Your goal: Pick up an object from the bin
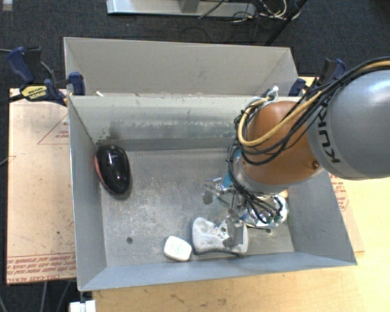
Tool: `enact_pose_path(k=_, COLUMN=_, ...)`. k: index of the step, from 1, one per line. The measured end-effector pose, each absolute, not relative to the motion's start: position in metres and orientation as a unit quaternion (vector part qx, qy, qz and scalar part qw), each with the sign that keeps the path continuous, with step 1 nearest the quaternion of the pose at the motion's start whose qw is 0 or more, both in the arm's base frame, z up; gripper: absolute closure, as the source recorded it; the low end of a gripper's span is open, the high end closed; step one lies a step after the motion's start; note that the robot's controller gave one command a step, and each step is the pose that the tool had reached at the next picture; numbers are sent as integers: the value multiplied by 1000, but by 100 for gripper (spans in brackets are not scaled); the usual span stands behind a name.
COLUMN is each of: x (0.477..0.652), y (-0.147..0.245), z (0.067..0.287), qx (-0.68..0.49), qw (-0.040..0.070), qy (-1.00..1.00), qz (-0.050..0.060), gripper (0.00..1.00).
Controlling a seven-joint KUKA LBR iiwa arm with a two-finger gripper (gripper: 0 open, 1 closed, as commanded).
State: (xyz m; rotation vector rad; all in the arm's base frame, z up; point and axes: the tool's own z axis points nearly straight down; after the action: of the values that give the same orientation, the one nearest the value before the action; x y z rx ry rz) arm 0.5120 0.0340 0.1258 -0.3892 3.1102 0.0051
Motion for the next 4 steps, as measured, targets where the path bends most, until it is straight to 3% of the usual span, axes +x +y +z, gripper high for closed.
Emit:
enact_pose_path(k=1, x=497, y=-1, z=100, qx=-308, qw=-1, qy=951, qz=2, gripper=100)
enact_pose_path(k=2, x=497, y=-1, z=100, qx=-308, qw=-1, qy=951, qz=2, gripper=0)
enact_pose_path(k=3, x=497, y=-1, z=100, qx=-308, qw=-1, qy=951, qz=2, gripper=0)
enact_pose_path(k=4, x=524, y=30, z=83, qx=-441, qw=-5, qy=897, qz=2, gripper=100)
